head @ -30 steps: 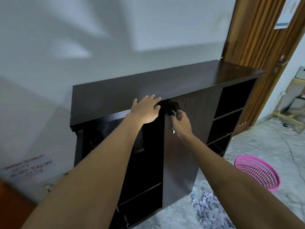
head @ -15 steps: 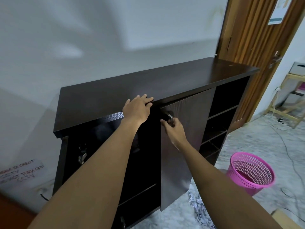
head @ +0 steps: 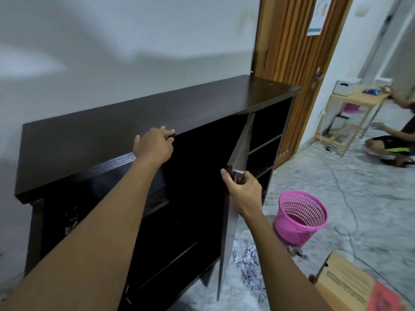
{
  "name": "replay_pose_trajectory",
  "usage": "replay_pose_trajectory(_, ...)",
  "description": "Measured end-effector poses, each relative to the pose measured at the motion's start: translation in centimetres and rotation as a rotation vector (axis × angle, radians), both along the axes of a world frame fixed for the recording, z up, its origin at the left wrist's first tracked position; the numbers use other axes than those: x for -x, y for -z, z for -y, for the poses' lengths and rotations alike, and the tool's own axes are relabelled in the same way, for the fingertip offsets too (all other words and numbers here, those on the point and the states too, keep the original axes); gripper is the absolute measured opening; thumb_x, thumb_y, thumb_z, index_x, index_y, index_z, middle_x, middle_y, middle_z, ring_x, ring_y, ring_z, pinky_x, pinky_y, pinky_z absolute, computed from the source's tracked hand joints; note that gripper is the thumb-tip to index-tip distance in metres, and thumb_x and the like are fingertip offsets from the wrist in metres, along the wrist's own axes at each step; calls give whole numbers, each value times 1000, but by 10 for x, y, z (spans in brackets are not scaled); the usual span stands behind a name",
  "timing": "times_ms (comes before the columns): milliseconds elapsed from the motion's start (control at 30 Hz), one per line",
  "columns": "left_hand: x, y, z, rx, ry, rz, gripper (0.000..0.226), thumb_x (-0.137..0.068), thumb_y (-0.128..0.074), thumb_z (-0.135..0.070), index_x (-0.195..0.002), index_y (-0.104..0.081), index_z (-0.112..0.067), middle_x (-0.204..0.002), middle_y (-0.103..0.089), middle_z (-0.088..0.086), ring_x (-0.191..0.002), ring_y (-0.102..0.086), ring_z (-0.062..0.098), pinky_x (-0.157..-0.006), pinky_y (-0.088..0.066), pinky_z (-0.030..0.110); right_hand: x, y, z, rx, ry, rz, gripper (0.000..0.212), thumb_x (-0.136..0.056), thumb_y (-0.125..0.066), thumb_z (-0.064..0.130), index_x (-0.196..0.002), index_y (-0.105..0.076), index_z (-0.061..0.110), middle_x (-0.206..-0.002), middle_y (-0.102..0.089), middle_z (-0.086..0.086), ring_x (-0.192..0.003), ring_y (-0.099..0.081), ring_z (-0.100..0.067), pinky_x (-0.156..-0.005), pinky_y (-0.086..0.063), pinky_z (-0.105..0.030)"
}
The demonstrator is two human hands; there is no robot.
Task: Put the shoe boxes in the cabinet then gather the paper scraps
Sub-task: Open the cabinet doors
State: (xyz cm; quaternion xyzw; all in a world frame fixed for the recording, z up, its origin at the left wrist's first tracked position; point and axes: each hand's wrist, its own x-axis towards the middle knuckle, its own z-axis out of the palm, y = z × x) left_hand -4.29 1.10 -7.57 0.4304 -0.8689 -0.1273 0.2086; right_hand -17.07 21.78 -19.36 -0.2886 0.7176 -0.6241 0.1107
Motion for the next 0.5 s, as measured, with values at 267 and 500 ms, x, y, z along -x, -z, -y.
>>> replay_pose_trajectory(267, 21, 3, -6, 80, 52, 66, 41, -102, -41, -23, -142, -48, -28, -157, -34, -1, -144, -30, 28, -120, -13, 50, 44, -1, -69, 82, 387, -287, 23, -87, -52, 51, -79, -50, 30, -73, -53, 5, -68, -50, -13, -58, -37, -11)
replay_pose_trajectory(500, 105, 1, -23, 152, 275, 226, 51, -103, -37, -31, -151, -30, -16, -161, -24, 2, -147, -22, 26, -118, -16, 49, 102, -16, -102, -14, 646, -353, 40, -93, -68, 30, -129, -56, 21, -119, -65, -4, -109, -62, -21, -85, -53, -36)
